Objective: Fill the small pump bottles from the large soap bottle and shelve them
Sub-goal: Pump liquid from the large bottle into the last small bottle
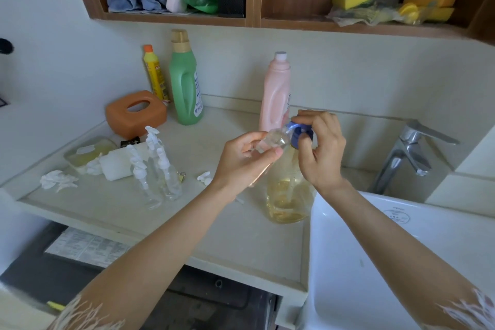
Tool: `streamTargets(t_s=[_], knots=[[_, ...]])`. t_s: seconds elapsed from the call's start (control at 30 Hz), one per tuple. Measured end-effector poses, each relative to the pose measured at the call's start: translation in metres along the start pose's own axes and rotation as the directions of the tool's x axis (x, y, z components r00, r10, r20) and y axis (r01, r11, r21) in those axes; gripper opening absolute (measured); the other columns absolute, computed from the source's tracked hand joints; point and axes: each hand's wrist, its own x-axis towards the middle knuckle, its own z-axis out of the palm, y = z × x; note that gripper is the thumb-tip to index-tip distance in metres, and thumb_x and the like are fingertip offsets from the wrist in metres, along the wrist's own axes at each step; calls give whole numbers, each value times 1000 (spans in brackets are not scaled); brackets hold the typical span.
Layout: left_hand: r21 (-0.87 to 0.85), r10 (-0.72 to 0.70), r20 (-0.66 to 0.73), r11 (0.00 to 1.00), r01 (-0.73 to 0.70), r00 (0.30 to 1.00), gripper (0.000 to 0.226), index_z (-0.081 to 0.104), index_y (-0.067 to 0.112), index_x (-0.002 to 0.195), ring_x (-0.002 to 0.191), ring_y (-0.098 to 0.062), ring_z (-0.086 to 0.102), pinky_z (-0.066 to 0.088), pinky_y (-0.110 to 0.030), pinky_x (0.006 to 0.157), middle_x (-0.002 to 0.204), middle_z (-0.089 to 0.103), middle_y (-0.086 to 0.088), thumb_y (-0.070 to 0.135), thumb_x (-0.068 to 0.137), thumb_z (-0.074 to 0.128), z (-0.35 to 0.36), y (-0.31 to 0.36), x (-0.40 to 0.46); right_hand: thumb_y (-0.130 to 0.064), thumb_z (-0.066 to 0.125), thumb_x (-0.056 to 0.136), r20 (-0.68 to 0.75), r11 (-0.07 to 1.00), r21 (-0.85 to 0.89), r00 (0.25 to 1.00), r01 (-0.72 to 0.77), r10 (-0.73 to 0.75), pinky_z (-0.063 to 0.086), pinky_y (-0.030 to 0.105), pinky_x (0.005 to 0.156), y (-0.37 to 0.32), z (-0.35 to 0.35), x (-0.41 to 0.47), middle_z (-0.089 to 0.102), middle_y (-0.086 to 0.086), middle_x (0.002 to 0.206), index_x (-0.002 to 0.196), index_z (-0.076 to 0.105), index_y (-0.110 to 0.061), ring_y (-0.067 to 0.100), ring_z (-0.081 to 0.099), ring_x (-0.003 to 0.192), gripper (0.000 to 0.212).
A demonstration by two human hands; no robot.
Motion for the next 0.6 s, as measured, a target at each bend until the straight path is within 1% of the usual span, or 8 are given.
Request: streamTargets(t_s=[0.07,0.1,0.23,0.3,0.37,0.43,0.53,0.6], knots=[[-1,3,7,1000,-3,1000,15,70,20,96,56,-7,58,47,-21,56,70,67,10,14,84,73,0,4,0,-7,41,78,25,1000,20,1000,-9,8,41,22,85,-2,-4,7,68,13,96,89,70,1,31,60,89,32],[-1,1,14,1000,-1,1000,12,70,21,96,58,-6,59,48,-22,59,70,67,10,15,85,72,0,6,0,-9,41,79,37,999,37,999,-16,14,41,22,86,-3,-6,10,68,13,98,90,70,1,30,60,91,32],[-63,-36,38,997,38,999,8,72,23,93,55,-7,59,46,-19,50,67,68,9,19,90,66,1,9,-2,-9,41,83,73,996,80,996,-47,42,47,35,88,-5,-10,13,67,13,104,94,70,1,30,61,98,33],[-91,-51,32,994,54,998,9,74,28,88,55,-9,60,48,-20,49,69,70,7,23,89,67,2,10,-2,0,46,82,74,996,77,996,-48,42,47,35,91,-6,-8,9,66,15,108,97,69,3,32,60,104,28],[-120,-69,27,990,72,997,5,75,30,84,56,-12,60,49,-23,49,71,71,4,30,83,71,4,11,-1,0,47,81,50,996,85,998,-31,27,45,37,94,-6,-6,5,63,11,109,98,68,4,32,58,107,28],[-138,-89,25,986,92,996,13,76,29,83,55,-14,61,49,-23,48,70,70,3,37,75,71,6,10,0,-6,43,79,-4,995,98,1000,-20,21,45,39,90,-7,-1,5,60,6,104,93,67,4,34,58,102,30],[-145,-119,39,982,123,992,12,77,33,78,52,-15,61,48,-24,47,68,70,3,40,71,70,9,5,0,-6,38,74,-68,994,105,997,-31,38,45,40,78,-6,6,4,63,11,91,82,67,4,37,57,89,32],[-151,-146,30,977,149,989,11,77,34,76,51,-15,61,49,-24,46,68,70,3,41,70,71,8,3,0,-4,38,72,-75,996,83,997,-21,27,43,38,72,-4,11,4,62,12,82,76,67,2,37,55,80,30]])
